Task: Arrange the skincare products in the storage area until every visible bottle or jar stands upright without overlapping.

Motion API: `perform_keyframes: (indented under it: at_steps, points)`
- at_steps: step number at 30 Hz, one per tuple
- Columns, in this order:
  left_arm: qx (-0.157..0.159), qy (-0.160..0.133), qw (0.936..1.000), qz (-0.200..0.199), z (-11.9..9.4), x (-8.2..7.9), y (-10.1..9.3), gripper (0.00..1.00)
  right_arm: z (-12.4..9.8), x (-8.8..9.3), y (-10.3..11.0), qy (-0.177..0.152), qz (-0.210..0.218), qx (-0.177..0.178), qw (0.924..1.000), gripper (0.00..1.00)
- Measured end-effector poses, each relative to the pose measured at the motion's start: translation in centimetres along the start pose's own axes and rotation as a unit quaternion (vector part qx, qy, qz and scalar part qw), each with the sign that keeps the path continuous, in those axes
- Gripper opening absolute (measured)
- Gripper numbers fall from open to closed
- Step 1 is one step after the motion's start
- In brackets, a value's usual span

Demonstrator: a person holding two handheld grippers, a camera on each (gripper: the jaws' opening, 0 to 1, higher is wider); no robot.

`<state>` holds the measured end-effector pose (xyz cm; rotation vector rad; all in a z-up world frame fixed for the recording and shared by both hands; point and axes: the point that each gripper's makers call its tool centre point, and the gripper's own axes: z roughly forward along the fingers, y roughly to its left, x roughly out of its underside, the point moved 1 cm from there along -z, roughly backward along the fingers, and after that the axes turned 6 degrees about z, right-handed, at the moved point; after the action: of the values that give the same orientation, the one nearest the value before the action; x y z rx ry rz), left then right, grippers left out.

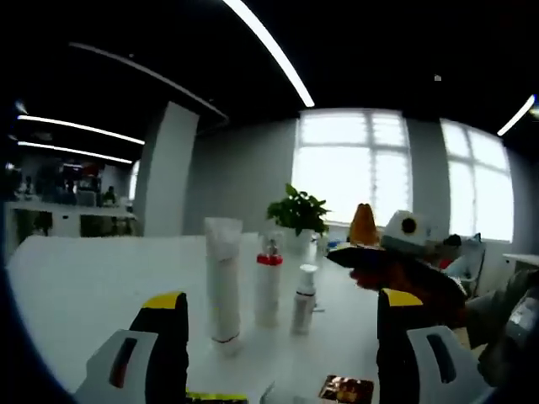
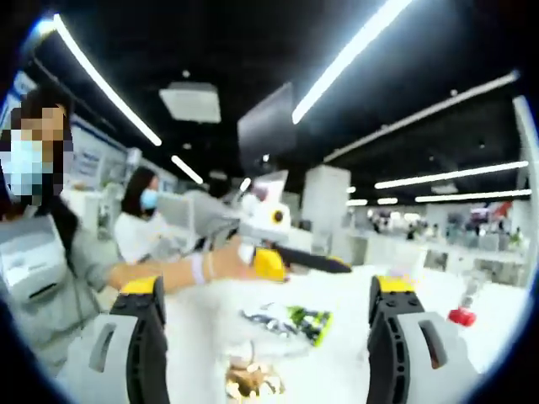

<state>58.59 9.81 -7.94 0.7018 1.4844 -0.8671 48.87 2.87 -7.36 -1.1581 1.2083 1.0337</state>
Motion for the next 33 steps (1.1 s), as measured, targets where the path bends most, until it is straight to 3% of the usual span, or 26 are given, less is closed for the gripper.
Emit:
perform_keyframes:
  at_steps: [2,5,6,9,10,12,14,15,16,18,19,20,23,26,27,29,30,31,32,33]
  points:
    - [-0.027,-0.018,0.9992,-0.022,-0.6,-0.1,1.7,0.92,1.3,1.3,0.6,0.031,-0.036,-0.001,0.9989,0.88]
    - [-0.045,-0.041,0.997,-0.047,-1.4,-0.5,3.0,0.91,2.3,2.7,1.4,0.091,-0.06,-0.017,0.9939,0.91]
    - [-0.047,-0.05,0.9961,-0.055,-1.6,-0.6,3.1,0.91,2.4,3.1,1.5,0.11,-0.064,-0.02,0.9916,0.88]
    - [-0.039,-0.055,0.9956,-0.064,-1.9,-0.9,3.0,0.89,2.7,3.0,1.5,0.128,-0.079,-0.015,0.9885,0.78]
    - [-0.036,-0.052,0.9959,-0.065,-1.9,-1.0,2.8,0.89,2.8,2.9,1.5,0.131,-0.074,-0.016,0.9885,0.79]
    - [-0.026,-0.03,0.9984,-0.04,-1.8,-0.8,1.9,0.89,2.6,2.1,1.9,0.108,-0.046,-0.022,0.9929,0.81]
    - [-0.018,0.001,0.9997,0.017,-1.4,-0.7,0.2,0.92,2.3,1.8,1.9,0.093,-0.046,-0.019,0.9944,0.79]
    - [-0.002,0.031,0.9962,0.081,-1.2,-0.2,-1.1,0.95,1.9,1.7,1.8,0.083,-0.05,-0.011,0.9952,0.79]
    - [0.002,0.049,0.9895,0.136,-1.0,0.2,-1.6,1.0,1.6,1.9,1.7,0.084,-0.054,-0.008,0.995,0.78]
    - [0.031,0.053,0.9709,0.231,-0.9,0.8,-3.1,1.0,0.8,2.2,1.6,0.081,-0.06,-0.003,0.9949,0.75]
    - [0.056,0.095,0.9636,0.244,-1.4,2.0,-3.7,1.0,0.3,2.2,1.6,0.079,-0.057,-0.001,0.9952,0.75]
    - [0.062,0.106,0.9599,0.252,-1.7,2.3,-3.7,1.0,-0.1,2.2,1.7,0.076,-0.046,-0.004,0.996,0.75]
    - [0.089,0.125,0.9418,0.299,-2.5,2.2,-4.5,1.0,-1.4,2.2,1.9,0.07,-0.028,-0.005,0.9972,0.73]
    - [0.141,0.129,0.9345,0.301,-2.8,2.1,-6.2,1.0,-2.3,2.8,2.4,0.074,-0.017,-0.008,0.9971,0.61]
    - [0.167,0.152,0.9247,0.307,-3.0,2.5,-6.9,1.0,-2.6,3.1,2.9,0.072,0.005,-0.013,0.9973,0.6]
    - [0.167,0.197,0.9067,0.333,-2.9,3.6,-6.7,0.98,-3.1,3.9,3.7,0.087,0.039,-0.024,0.9951,0.61]
    - [0.169,0.228,0.8949,0.345,-3.0,4.5,-6.6,0.96,-3.3,4.0,4.0,0.087,0.032,-0.02,0.9955,0.6]
    - [0.171,0.246,0.8867,0.352,-3.1,5.0,-6.6,0.94,-3.7,4.3,3.8,0.093,0.019,-0.004,0.9955,0.54]
    - [0.171,0.269,0.8742,0.366,-3.1,5.8,-6.4,0.92,-4.1,4.5,3.6,0.101,0.0,0.014,0.9948,0.4]
    - [0.172,0.281,0.868,0.371,-3.1,6.2,-6.3,0.91,-4.4,4.5,3.7,0.099,-0.003,0.03,0.9946,0.3]
